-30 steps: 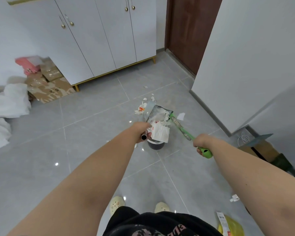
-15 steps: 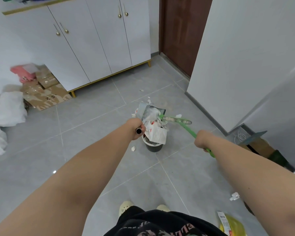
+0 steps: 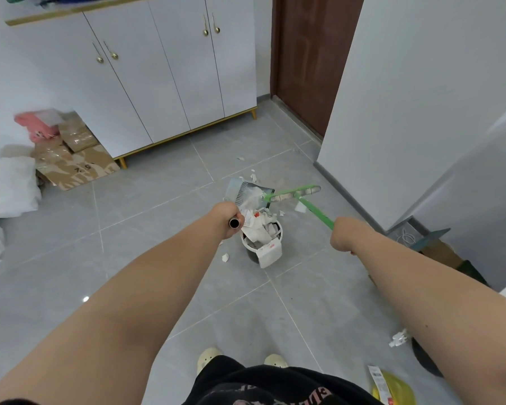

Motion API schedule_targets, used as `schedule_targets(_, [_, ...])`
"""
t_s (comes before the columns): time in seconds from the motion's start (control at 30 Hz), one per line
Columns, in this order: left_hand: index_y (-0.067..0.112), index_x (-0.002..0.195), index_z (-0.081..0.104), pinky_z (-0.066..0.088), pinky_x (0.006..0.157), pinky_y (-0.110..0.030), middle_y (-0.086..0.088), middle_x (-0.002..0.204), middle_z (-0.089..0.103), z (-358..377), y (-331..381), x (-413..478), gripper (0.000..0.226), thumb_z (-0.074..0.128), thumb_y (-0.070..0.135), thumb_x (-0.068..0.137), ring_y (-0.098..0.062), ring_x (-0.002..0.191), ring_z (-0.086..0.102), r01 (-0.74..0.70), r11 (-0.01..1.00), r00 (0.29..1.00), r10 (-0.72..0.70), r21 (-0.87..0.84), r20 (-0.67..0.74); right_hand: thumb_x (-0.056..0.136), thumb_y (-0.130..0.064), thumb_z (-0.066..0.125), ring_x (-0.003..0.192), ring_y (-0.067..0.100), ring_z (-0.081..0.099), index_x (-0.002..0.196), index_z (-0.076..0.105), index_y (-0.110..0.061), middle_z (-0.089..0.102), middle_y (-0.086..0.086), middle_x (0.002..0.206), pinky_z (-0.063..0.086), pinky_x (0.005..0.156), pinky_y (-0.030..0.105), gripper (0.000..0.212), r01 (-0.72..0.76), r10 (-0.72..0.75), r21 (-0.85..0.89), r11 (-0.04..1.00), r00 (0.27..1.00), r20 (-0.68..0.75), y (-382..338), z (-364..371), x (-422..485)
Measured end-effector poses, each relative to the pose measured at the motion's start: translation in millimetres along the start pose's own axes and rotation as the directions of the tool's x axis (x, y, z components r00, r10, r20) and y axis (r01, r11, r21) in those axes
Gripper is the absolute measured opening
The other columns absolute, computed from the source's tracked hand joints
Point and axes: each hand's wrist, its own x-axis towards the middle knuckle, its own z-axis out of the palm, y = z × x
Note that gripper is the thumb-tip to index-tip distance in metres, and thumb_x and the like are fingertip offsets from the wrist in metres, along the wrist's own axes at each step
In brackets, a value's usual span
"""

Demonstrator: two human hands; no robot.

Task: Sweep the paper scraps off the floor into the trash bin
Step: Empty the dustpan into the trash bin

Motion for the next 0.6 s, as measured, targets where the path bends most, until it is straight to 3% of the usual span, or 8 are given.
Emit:
schedule_targets(0.17, [0.01,0.086,0.044,0.029,0.029,-0.007,-0.004,0.07,0.03,3,-6,-4,0.028,0.022,-0.008,0.09,-0.012,0.051,0.028,-0.001,1.0,1.0,0.001,0.022,0.001,0.09,-0.009,0.042,0.08,0.023,0.053,0.118,0.053,-0.006,0.046,0.003,0.079,0.046,0.068,0.027,0.03,0.024,-0.023,-0.1,0.995,1.0,0.013,-1,-7,-3])
schedule_targets(0.23, [0.013,0.103,0.049,0.029,0.029,-0.008,-0.005,0.07,0.032,5,-10,-6,0.033,0.024,-0.007,0.092,-0.011,0.051,0.03,-0.003,0.999,1.0,0.003,0.032,0.007,0.091,-0.009,0.043,0.08,0.023,0.052,0.12,0.053,-0.005,0.048,0.004,0.082,0.044,0.063,0.027,0.031,0.044,-0.041,-0.141,0.989,0.999,0.024,-5,-5,-6])
schedule_targets(0.3, [0.003,0.131,0.043,0.028,0.029,-0.008,-0.006,0.071,0.033,6,-14,-8,0.044,0.024,-0.007,0.093,-0.011,0.05,0.03,-0.013,0.998,1.0,0.013,0.067,0.0,0.091,-0.01,0.045,0.084,0.025,0.054,0.121,0.053,-0.005,0.054,0.007,0.099,0.045,0.057,0.027,0.032,0.074,-0.067,-0.174,0.982,0.997,0.048,-14,3,-9])
schedule_targets(0.37, [0.0,0.134,0.041,0.028,0.029,-0.008,-0.006,0.072,0.035,5,-19,-9,0.045,0.026,-0.008,0.092,-0.01,0.049,0.031,-0.009,0.994,1.0,0.01,0.105,-0.009,0.089,-0.01,0.047,0.099,0.028,0.06,0.122,0.054,-0.005,0.058,0.009,0.117,0.052,0.073,0.031,0.035,0.103,-0.089,-0.193,0.976,0.993,0.078,-23,19,-9])
schedule_targets(0.43, [0.004,0.12,0.048,0.028,0.03,-0.008,-0.006,0.071,0.036,2,-21,-10,0.036,0.028,-0.007,0.093,-0.009,0.039,0.034,0.0,0.992,1.0,0.001,0.125,0.0,0.088,-0.011,0.049,0.112,0.028,0.058,0.125,0.054,-0.006,0.058,0.009,0.124,0.05,0.092,0.034,0.038,0.11,-0.089,-0.21,0.971,0.99,0.107,-31,36,-9])
schedule_targets(0.5, [0.006,0.093,0.046,0.028,0.032,-0.007,-0.006,0.07,0.035,0,-22,-12,0.022,0.029,-0.007,0.093,-0.007,0.026,0.033,0.004,0.99,1.0,-0.005,0.14,0.007,0.089,-0.011,0.05,0.116,0.027,0.056,0.127,0.053,-0.008,0.057,0.007,0.127,0.048,0.095,0.034,0.039,0.108,-0.084,-0.216,0.97,0.99,0.117,-35,47,-11])
schedule_targets(0.6, [0.006,0.078,0.039,0.027,0.033,-0.006,-0.005,0.07,0.035,-3,-26,-16,0.024,0.028,-0.008,0.094,-0.006,0.026,0.033,0.004,0.987,1.0,-0.007,0.159,0.018,0.091,-0.008,0.051,0.119,0.025,0.055,0.131,0.051,-0.01,0.055,0.005,0.13,0.047,0.095,0.034,0.04,0.122,-0.094,-0.249,0.961,0.988,0.122,-41,58,-14])
